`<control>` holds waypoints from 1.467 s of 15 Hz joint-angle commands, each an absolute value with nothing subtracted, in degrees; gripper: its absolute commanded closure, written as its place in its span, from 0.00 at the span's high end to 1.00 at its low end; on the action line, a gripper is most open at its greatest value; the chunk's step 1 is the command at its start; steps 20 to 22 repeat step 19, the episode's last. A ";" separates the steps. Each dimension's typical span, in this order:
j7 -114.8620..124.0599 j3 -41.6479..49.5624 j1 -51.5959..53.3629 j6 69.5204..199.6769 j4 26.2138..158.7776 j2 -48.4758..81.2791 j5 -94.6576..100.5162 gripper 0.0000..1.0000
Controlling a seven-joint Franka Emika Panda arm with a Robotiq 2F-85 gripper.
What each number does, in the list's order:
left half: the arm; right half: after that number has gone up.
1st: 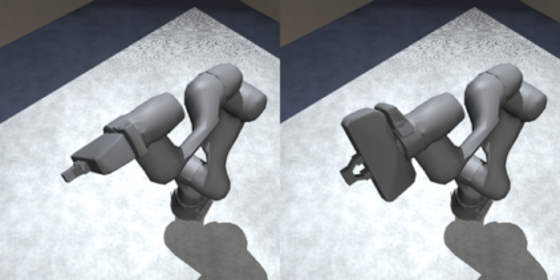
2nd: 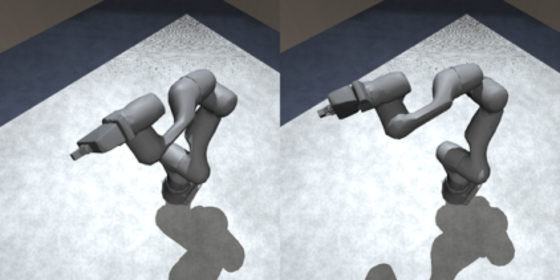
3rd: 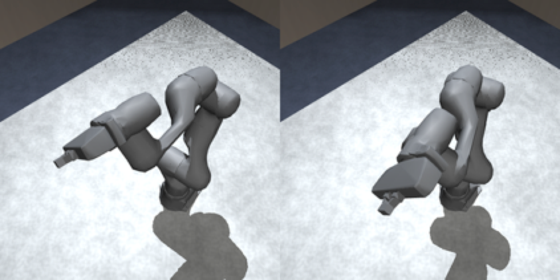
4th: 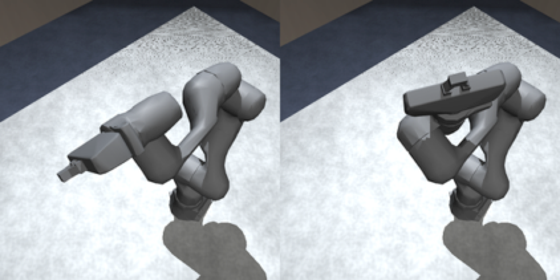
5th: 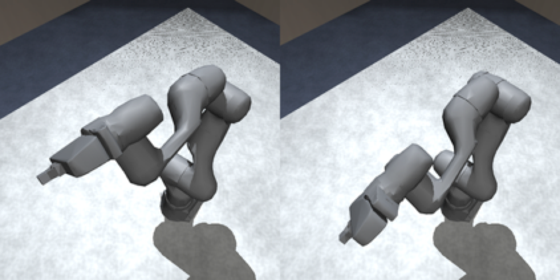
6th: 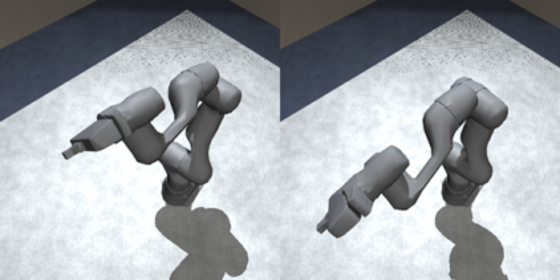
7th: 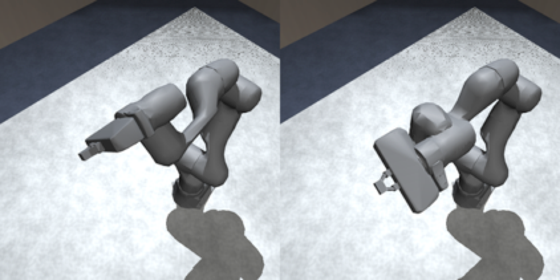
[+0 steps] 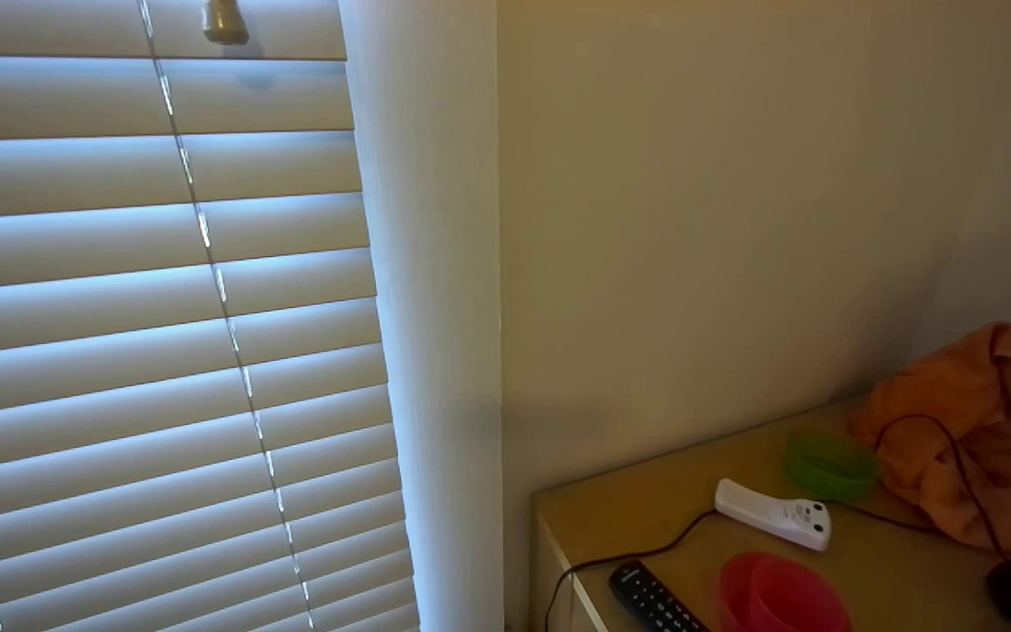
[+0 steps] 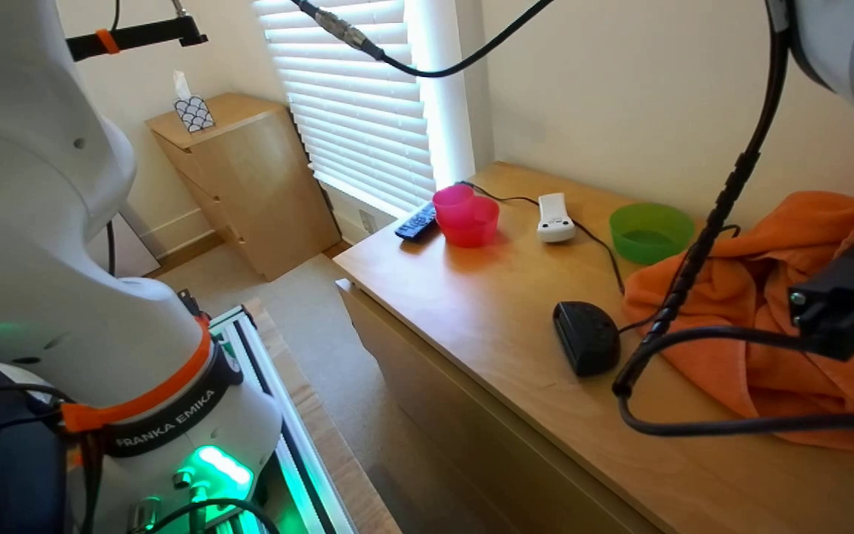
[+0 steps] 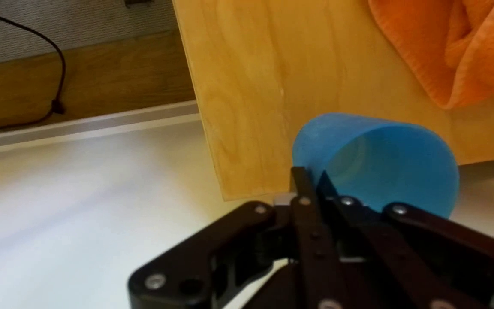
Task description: Move the blue cup to the right
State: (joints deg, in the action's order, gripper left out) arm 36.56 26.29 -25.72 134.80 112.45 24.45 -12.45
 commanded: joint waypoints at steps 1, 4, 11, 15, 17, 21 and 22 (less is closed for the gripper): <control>35.31 26.25 -26.40 131.85 112.24 24.69 -12.89 0.01; 35.42 26.24 -26.07 130.14 112.14 25.23 -12.31 0.01; 34.90 26.42 -25.95 129.42 112.10 24.56 -12.24 0.68; 34.11 27.37 -25.54 130.72 112.05 19.48 -11.36 0.98; 32.09 26.91 -25.41 132.63 111.96 16.56 -11.81 1.00; 33.45 26.85 -25.60 131.38 110.01 19.07 -12.18 1.00; 33.45 26.85 -25.60 131.38 110.01 19.07 -12.18 1.00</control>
